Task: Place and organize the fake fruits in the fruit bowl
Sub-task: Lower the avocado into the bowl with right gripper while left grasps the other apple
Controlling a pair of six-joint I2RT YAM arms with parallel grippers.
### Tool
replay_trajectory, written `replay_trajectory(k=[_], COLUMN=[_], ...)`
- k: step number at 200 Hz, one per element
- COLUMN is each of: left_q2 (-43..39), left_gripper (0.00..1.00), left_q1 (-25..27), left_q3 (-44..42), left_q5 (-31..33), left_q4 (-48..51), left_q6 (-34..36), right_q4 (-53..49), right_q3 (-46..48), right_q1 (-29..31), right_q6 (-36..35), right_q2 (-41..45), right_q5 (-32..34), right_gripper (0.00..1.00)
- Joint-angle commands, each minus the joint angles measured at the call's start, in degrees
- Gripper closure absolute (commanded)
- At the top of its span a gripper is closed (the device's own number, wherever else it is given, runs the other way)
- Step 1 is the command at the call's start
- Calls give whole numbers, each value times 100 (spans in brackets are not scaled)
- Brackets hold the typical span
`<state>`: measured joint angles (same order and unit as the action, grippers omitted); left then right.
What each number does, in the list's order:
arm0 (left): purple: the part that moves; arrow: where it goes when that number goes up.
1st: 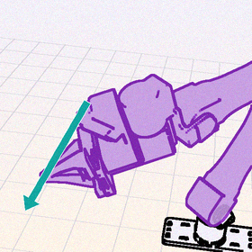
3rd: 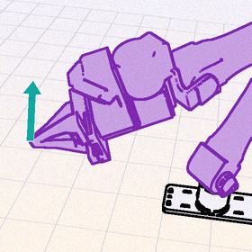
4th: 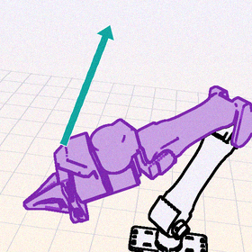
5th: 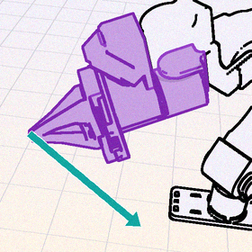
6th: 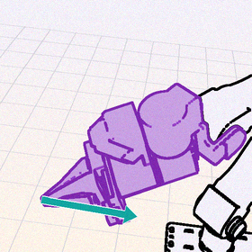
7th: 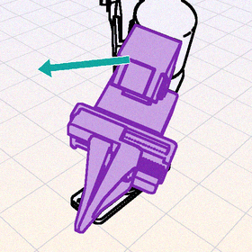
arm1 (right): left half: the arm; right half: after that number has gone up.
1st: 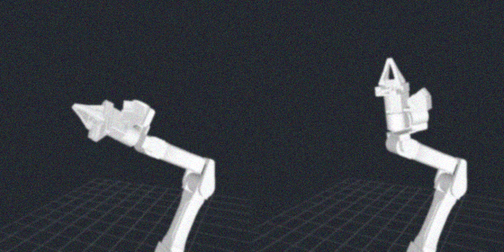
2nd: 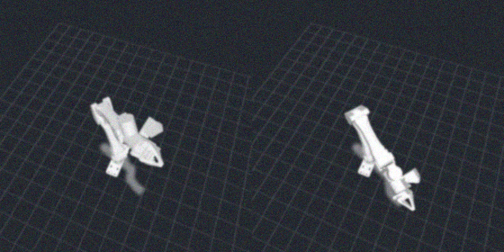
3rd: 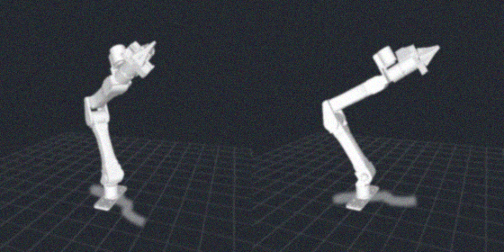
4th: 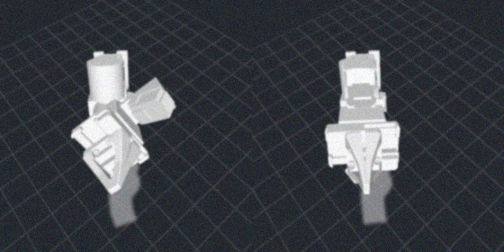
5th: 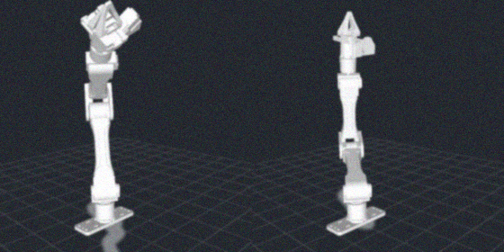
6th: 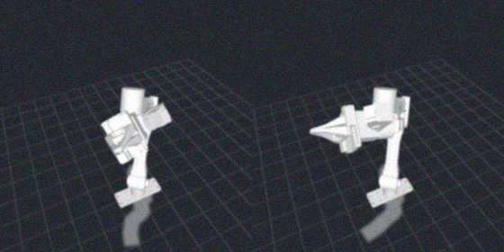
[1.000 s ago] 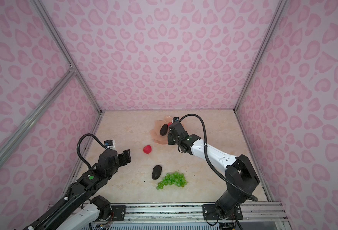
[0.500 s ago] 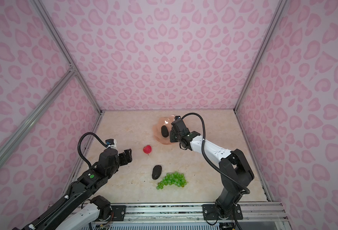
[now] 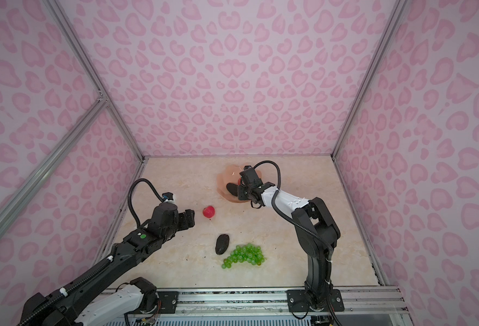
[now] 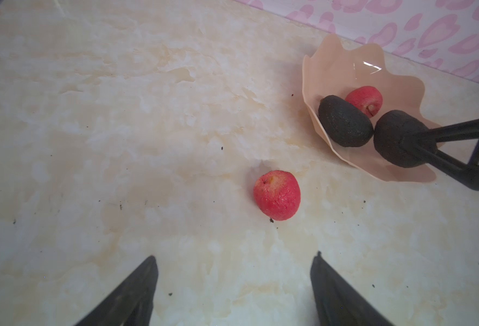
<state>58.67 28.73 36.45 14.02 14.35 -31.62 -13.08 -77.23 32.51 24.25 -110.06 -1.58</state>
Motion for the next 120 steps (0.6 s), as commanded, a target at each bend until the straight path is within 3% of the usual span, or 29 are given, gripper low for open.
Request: replay_trajectory(k=[1,33,60,120], left_q2=[311,779,1312,2732], left_gripper=[14,14,15,18], left_q1=[-8,-17,-21,-96], left_q3=[173,300,507,997], left_q5=[-286,-454,-585,-941], left_q4=[-331,-614,-689,-882], left_q6=[24,55,142,132], right_q4=[107,121,168,166], right_q3=[-20,-5,20,325], right_q1=[2,-72,-152,-162], right_q6=[71,150,185,24], right_q2=[-118,-208,-96,1342], right_q5=[-29,11,-90,144], right_gripper=[65,57,38,21])
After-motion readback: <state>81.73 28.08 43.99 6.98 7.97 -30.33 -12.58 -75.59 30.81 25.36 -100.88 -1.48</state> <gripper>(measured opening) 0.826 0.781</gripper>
